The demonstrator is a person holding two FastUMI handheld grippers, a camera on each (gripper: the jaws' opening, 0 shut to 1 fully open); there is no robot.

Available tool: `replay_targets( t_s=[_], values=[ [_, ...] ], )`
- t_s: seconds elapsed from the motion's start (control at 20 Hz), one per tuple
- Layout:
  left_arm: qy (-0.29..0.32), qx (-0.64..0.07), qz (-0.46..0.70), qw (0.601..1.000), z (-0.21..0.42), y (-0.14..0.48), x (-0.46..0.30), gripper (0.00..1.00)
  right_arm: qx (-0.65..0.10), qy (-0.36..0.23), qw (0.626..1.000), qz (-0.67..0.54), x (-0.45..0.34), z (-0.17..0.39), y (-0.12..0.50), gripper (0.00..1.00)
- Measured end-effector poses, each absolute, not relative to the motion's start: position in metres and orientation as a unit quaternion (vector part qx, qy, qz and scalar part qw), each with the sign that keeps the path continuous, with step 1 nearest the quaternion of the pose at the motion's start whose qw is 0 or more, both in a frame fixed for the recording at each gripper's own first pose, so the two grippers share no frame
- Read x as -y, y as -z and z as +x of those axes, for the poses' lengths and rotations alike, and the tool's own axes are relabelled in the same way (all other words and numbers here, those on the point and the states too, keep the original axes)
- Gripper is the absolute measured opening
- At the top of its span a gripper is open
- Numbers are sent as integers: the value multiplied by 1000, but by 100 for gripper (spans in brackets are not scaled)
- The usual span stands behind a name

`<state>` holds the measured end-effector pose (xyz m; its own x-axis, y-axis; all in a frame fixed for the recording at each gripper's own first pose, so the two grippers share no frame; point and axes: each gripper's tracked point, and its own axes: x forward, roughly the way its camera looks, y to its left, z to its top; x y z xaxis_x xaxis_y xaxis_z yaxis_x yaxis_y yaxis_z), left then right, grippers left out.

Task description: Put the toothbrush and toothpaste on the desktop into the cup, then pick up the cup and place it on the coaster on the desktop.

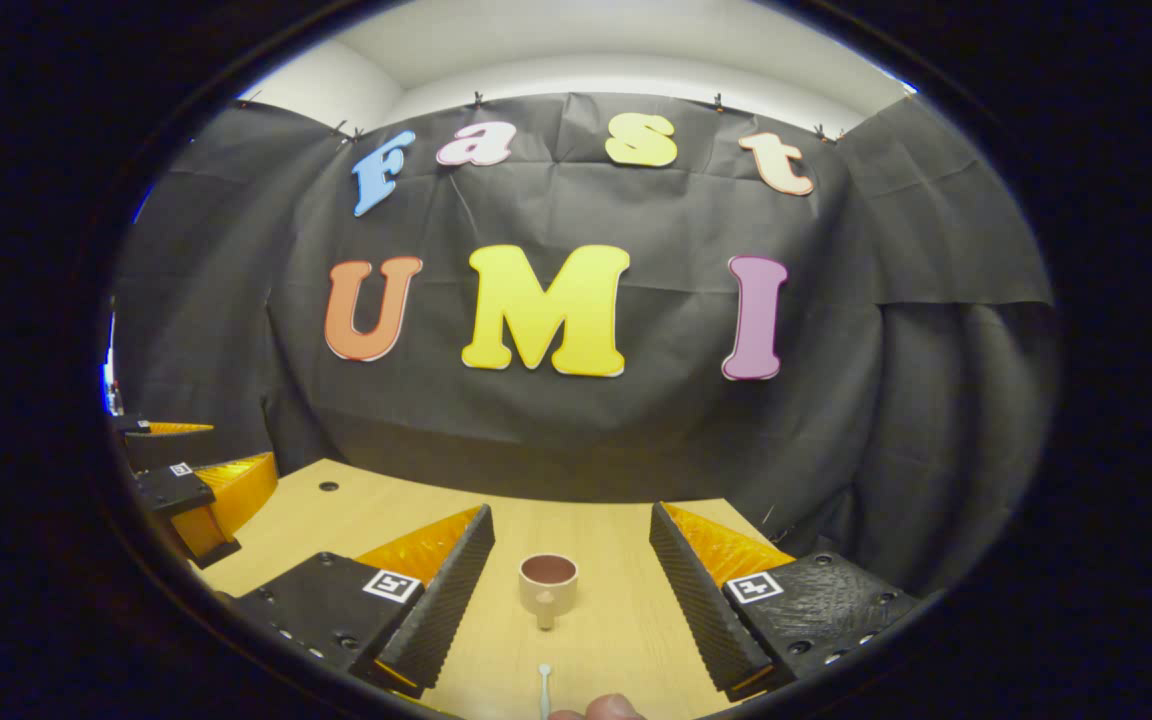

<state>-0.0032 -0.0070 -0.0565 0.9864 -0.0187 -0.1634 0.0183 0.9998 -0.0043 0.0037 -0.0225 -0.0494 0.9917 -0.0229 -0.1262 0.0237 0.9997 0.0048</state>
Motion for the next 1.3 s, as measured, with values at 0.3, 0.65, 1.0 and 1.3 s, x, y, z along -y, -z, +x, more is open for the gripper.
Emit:
replay_targets(
  t_s=[0.3,0.65,1.0,1.3],
  values=[
    [21,-165,3,986,-24,118,20,99,-133,4,991,-7,29,-5,105,95],
    [24,-240,2,971,-48,169,32,99,-177,-13,984,-16,28,-14,143,95],
    [12,-325,-5,946,-80,227,30,99,-257,-29,966,-14,22,-22,203,98],
    [6,-379,-15,925,-93,264,26,99,-313,-40,949,-13,16,-33,236,95]
  ],
)
